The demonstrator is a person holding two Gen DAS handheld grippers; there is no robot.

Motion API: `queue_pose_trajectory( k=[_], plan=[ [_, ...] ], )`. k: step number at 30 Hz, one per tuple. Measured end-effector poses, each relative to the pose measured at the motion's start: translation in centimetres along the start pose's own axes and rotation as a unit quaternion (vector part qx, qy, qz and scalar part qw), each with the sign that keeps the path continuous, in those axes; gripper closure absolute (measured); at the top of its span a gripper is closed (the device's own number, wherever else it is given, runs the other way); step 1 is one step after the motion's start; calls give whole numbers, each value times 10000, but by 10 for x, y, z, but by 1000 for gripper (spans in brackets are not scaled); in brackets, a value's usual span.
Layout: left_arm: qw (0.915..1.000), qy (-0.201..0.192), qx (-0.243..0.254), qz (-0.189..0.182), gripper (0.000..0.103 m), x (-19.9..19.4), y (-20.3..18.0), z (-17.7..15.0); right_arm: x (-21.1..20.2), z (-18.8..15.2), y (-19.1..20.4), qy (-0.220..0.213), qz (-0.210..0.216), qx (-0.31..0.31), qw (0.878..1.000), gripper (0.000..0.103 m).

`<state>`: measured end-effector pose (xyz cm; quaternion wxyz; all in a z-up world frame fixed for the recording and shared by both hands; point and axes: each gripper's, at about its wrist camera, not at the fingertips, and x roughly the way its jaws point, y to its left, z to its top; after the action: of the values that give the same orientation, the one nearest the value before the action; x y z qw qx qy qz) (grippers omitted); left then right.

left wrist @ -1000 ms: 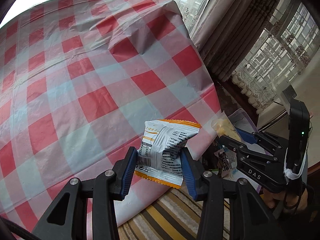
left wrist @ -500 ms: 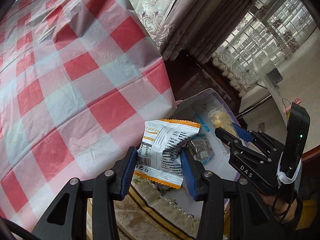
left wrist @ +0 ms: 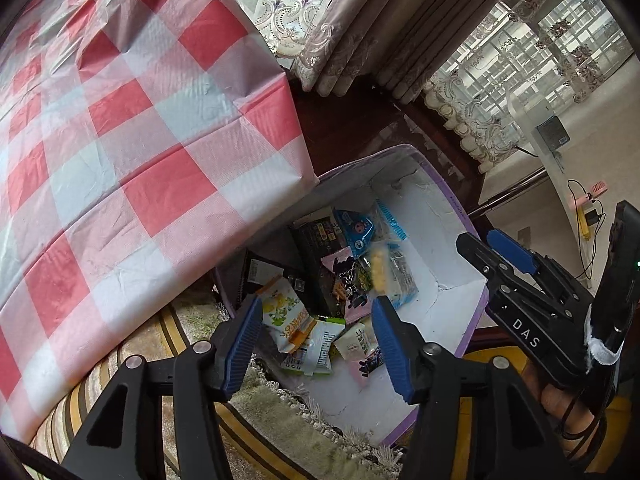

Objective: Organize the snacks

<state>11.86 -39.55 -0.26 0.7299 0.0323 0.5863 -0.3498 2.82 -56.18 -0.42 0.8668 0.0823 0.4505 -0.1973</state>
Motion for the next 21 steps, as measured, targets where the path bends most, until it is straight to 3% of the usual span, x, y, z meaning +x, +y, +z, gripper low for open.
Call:
queue_pose_trajectory(
  k=[3,9,16,18,21],
  plan=[
    [10000,26,-83,-22,43,-5,0,-9,-10,-4,0,-39,-42,85,9999,35],
    [9989,63,-397,-248,35,-24,3,-47,-35,-21,-2,-47,-180,209,9996,32],
    [9973,-567,-444,-130,29,-60,-8,-91,-59,-34,-18,-84,-340,338,9988,30],
    [9956,-740,-509,-264,17,-58,-7,-93,-60,-36,-21,-80,-354,375,9986,29],
    [9966,-726,-201,-347,0,-50,-17,-93,-58,-37,-22,-46,-355,364,9987,29]
  ],
)
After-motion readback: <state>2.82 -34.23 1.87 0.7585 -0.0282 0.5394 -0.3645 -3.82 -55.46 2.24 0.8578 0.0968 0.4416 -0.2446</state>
